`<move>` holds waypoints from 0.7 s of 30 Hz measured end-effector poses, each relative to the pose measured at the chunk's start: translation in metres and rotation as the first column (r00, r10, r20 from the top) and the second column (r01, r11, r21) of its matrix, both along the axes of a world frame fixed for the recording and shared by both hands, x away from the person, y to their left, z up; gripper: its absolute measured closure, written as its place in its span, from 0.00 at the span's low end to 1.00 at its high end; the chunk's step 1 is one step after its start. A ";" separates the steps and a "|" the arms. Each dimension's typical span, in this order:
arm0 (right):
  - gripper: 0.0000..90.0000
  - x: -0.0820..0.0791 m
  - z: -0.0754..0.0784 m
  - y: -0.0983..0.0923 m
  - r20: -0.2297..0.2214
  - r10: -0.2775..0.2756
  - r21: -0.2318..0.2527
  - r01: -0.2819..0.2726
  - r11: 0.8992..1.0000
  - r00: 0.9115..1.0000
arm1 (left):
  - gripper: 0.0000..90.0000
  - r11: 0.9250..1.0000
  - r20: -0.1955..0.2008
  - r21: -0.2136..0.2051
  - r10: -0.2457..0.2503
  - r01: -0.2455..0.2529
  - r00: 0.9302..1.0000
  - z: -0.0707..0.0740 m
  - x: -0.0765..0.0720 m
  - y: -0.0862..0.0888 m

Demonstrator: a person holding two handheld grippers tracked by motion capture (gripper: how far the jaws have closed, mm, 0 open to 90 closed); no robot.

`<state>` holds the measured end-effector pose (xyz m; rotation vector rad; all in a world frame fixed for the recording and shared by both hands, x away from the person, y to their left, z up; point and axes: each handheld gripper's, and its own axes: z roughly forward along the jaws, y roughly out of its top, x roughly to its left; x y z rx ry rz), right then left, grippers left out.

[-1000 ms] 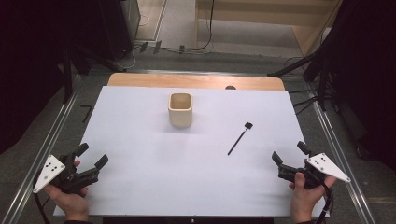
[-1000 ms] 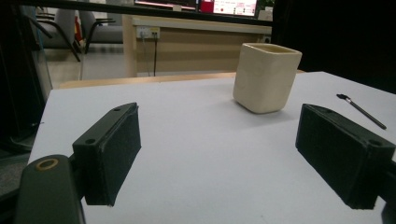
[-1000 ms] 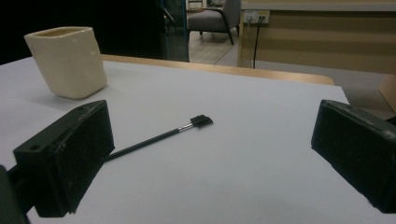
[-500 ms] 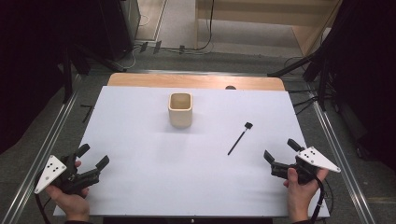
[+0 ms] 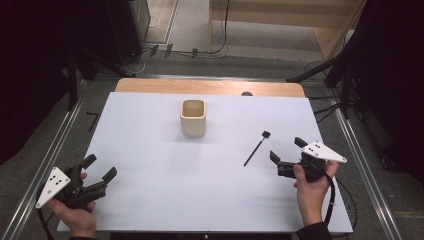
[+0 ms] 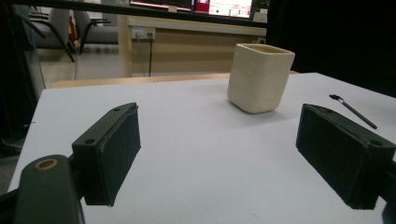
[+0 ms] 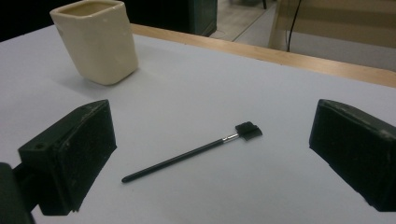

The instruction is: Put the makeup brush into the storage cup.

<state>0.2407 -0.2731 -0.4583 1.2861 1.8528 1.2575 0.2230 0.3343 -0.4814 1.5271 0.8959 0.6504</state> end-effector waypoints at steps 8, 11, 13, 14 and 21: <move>0.00 0.021 0.010 0.016 -0.039 0.027 -0.039 -0.028 0.999 0.999 | 0.16 1.000 -0.002 -0.001 -0.001 0.001 1.000 0.000 0.000 -0.001; 0.00 0.027 0.011 0.021 -0.065 0.021 -0.057 -0.025 0.998 0.998 | 0.16 1.000 -0.001 0.000 -0.001 0.001 1.000 0.000 0.000 0.000; 0.00 0.029 0.011 0.022 -0.076 0.022 -0.059 -0.026 0.998 0.997 | 0.16 1.000 -0.003 0.001 0.000 0.000 1.000 0.000 0.000 0.001; 0.00 0.034 0.010 0.023 -0.109 0.020 -0.059 -0.026 0.998 0.994 | 0.16 1.000 -0.003 -0.001 0.000 0.000 1.000 -0.001 0.000 0.001; 0.00 0.049 0.010 0.026 -0.206 0.020 -0.060 -0.033 0.998 0.978 | 0.16 1.000 -0.001 -0.003 0.000 0.000 1.000 0.000 0.000 0.001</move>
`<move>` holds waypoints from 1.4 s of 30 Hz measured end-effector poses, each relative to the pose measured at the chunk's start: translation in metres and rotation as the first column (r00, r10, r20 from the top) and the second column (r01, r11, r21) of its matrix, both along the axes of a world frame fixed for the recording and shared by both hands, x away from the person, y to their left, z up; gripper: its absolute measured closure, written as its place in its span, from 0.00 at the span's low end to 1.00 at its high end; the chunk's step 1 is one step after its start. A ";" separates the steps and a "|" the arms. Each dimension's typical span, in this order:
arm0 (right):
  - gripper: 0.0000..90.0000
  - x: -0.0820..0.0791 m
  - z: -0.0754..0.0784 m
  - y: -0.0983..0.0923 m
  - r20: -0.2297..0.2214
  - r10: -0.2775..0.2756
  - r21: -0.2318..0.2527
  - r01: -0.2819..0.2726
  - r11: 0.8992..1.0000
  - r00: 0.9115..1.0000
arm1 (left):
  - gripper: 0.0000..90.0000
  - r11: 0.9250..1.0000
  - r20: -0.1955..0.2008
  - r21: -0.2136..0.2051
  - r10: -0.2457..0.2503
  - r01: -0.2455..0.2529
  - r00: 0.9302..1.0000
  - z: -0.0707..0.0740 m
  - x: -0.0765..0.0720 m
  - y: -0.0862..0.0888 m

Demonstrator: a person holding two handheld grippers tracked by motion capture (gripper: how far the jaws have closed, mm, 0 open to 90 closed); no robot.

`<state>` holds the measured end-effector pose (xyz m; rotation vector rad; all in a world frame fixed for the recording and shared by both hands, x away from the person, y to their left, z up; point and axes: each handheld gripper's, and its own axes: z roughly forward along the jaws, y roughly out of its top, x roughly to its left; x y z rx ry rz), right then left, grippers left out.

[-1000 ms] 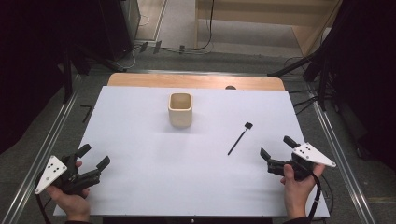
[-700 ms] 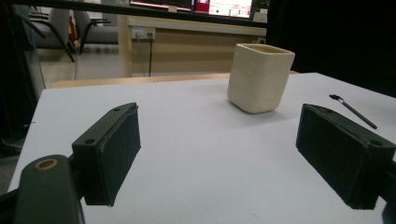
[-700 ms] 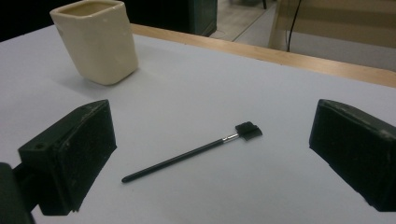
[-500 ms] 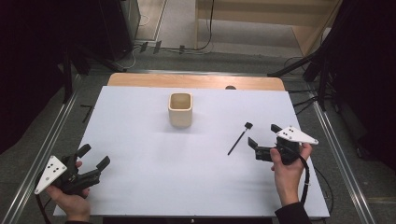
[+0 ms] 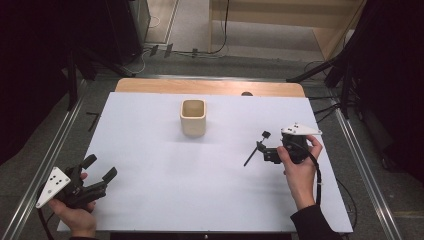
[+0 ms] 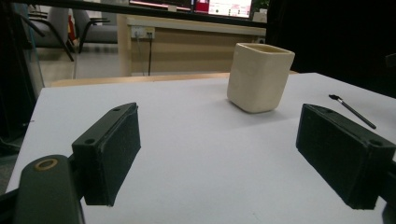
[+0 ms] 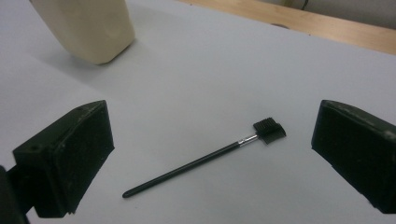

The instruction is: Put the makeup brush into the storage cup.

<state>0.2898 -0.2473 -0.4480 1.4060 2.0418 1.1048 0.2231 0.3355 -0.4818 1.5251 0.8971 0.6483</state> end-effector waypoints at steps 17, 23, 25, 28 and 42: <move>0.00 0.029 -0.004 0.011 -0.199 0.003 -0.067 -0.016 0.998 0.980 | 0.16 1.000 -0.006 -0.004 0.002 -0.002 1.000 0.000 0.000 0.001; 0.00 0.039 -0.006 0.014 -0.274 -0.010 -0.093 -0.016 0.995 0.962 | 0.16 1.000 -0.005 -0.004 0.004 -0.004 1.000 0.000 0.000 0.001; 0.02 0.042 -0.007 0.015 -0.297 -0.016 -0.108 -0.017 0.994 0.955 | 0.16 1.000 -0.005 -0.005 0.003 -0.003 1.000 0.000 0.000 0.001; 0.07 0.046 -0.010 0.018 -0.333 -0.040 -0.127 -0.002 0.992 0.942 | 0.16 1.000 -0.005 -0.006 0.003 -0.003 1.000 0.000 0.000 0.001; 0.27 0.065 -0.020 0.029 -0.464 -0.167 -0.225 0.066 0.972 0.870 | 0.16 1.000 -0.006 -0.009 0.003 -0.003 1.000 -0.001 0.001 0.001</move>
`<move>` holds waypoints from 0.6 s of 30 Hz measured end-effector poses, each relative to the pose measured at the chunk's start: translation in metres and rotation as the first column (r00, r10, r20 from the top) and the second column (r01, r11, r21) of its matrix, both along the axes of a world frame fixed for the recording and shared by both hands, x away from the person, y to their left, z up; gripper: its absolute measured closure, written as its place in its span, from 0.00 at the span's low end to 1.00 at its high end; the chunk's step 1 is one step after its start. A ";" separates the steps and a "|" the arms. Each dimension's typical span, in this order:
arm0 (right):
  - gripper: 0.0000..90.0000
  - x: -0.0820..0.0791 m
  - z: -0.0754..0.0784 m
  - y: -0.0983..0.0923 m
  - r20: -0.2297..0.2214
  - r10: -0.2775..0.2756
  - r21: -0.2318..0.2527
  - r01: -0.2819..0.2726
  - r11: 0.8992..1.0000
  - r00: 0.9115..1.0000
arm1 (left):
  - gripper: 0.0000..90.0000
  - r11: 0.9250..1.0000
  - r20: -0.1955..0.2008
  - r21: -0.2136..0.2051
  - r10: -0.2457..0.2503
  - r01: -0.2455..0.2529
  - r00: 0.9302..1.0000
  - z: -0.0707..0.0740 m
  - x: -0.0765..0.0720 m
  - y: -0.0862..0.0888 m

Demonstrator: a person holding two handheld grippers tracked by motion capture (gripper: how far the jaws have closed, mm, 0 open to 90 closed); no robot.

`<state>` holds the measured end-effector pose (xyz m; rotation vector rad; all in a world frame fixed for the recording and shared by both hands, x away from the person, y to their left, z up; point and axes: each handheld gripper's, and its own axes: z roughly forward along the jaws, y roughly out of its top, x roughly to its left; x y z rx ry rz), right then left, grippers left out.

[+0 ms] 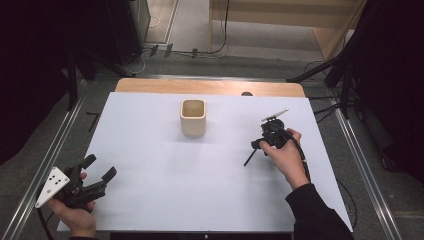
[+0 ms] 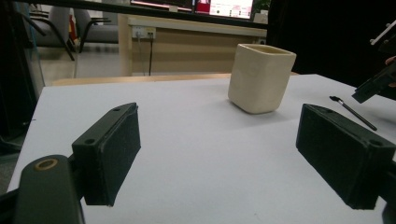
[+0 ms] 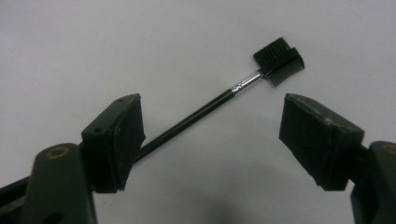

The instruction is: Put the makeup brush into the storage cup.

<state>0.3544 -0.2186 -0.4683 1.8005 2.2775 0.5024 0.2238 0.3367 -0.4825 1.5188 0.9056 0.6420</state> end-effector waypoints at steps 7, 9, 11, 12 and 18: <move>0.29 0.004 -0.005 0.008 -0.049 -0.016 -0.022 0.014 1.000 0.999 | 0.16 1.000 -0.003 -0.007 0.008 -0.008 1.000 0.000 0.000 0.001; 0.32 0.005 -0.007 0.008 -0.062 -0.022 -0.041 0.020 0.999 0.998 | 0.16 1.000 -0.003 -0.007 0.008 -0.008 1.000 0.000 0.000 0.001; 0.35 0.005 -0.009 0.009 -0.086 -0.017 -0.048 0.013 0.999 0.996 | 0.16 1.000 -0.003 -0.007 0.008 -0.008 1.000 0.000 0.000 0.001; 0.36 0.006 -0.010 0.010 -0.096 -0.024 -0.047 0.019 0.999 0.995 | 0.16 1.000 -0.003 -0.007 0.008 -0.008 1.000 0.000 0.000 0.001; 0.43 0.007 -0.012 0.012 -0.119 -0.031 -0.031 0.028 0.999 0.992 | 0.16 1.000 -0.004 -0.006 0.007 -0.007 1.000 0.000 0.000 0.001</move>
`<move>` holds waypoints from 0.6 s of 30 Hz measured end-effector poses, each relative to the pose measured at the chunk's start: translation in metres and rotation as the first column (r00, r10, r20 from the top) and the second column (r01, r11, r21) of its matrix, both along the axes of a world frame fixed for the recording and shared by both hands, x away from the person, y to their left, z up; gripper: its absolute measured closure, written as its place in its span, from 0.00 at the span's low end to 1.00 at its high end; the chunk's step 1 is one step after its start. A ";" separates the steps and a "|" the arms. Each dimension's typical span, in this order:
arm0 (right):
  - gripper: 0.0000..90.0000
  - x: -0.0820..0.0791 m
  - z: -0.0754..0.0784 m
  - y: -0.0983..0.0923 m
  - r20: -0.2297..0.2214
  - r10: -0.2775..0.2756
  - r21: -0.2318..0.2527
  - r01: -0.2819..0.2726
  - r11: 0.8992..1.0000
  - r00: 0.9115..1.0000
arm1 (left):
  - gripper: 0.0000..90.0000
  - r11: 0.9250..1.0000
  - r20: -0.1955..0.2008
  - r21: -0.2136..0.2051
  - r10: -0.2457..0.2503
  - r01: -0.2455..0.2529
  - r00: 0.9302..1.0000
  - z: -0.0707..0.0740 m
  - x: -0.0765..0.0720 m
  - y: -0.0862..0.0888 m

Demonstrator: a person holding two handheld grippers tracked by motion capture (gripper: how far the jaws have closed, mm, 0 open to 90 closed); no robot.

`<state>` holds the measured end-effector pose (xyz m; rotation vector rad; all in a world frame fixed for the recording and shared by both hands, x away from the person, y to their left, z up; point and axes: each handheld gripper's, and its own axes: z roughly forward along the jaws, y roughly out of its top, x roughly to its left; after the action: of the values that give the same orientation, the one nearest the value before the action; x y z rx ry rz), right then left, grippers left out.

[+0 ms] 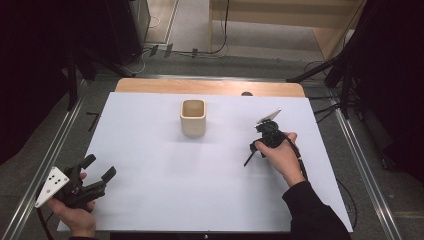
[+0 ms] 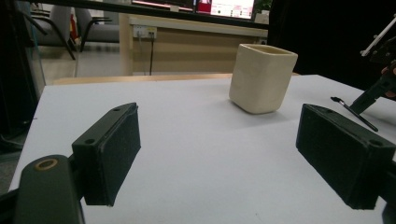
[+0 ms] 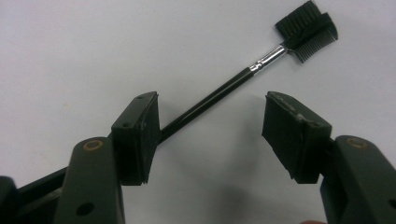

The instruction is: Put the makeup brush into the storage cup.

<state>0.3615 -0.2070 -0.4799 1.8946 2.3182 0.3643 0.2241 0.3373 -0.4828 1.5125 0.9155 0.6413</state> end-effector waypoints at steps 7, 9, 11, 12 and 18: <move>0.48 0.005 -0.001 0.005 -0.021 -0.023 -0.013 0.023 1.000 1.000 | 0.16 1.000 -0.001 -0.001 0.001 -0.001 1.000 0.000 0.000 0.000; 0.49 0.005 -0.001 0.005 -0.022 -0.022 -0.022 0.022 1.000 1.000 | 0.16 1.000 0.000 -0.001 0.000 0.000 1.000 0.000 0.000 0.000; 0.51 0.006 -0.002 0.007 -0.028 -0.023 -0.029 0.023 0.999 0.999 | 0.16 1.000 -0.001 -0.001 -0.001 0.001 1.000 0.000 0.000 0.001; 0.52 0.006 -0.003 0.007 -0.030 -0.024 -0.031 0.023 0.999 0.999 | 0.16 1.000 0.000 0.000 -0.001 0.001 1.000 0.000 0.000 0.001; 0.69 0.007 -0.002 0.007 -0.032 -0.027 -0.043 0.025 0.999 0.999 | 0.16 1.000 0.001 -0.001 -0.001 0.001 1.000 0.000 0.000 0.001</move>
<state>0.3680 -0.1999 -0.4820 1.9230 2.3005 0.2807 0.2242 0.3381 -0.4827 1.5115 0.9140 0.6404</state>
